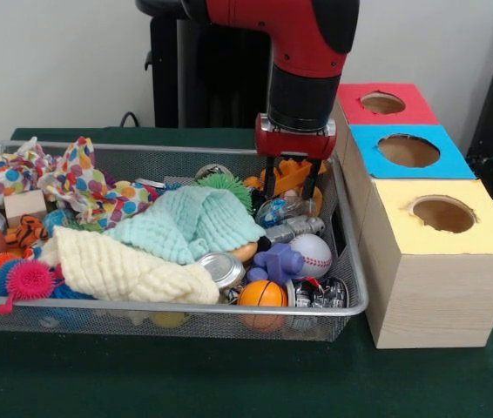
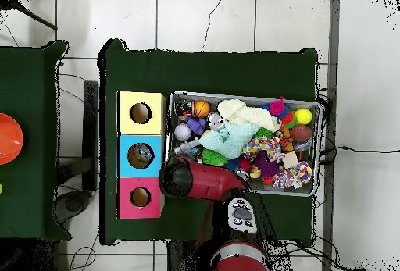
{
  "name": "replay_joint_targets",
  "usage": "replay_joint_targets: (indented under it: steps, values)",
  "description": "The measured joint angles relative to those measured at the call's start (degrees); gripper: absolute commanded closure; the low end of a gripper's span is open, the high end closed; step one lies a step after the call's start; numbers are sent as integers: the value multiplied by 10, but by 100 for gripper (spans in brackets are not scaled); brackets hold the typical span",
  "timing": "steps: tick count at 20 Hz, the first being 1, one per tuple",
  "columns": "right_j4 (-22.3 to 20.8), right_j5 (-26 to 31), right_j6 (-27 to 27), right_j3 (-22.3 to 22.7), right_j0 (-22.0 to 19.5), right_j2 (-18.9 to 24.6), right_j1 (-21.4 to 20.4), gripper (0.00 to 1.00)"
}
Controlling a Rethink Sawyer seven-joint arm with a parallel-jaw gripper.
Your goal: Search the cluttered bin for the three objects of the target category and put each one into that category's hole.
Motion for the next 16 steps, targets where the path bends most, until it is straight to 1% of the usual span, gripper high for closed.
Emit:
replay_joint_targets:
  steps: [11, 16]
  values:
    - [0, 1, 0, 0, -2, 0, -1, 0]
    - [0, 1, 0, 1, -11, 1, -3, 0]
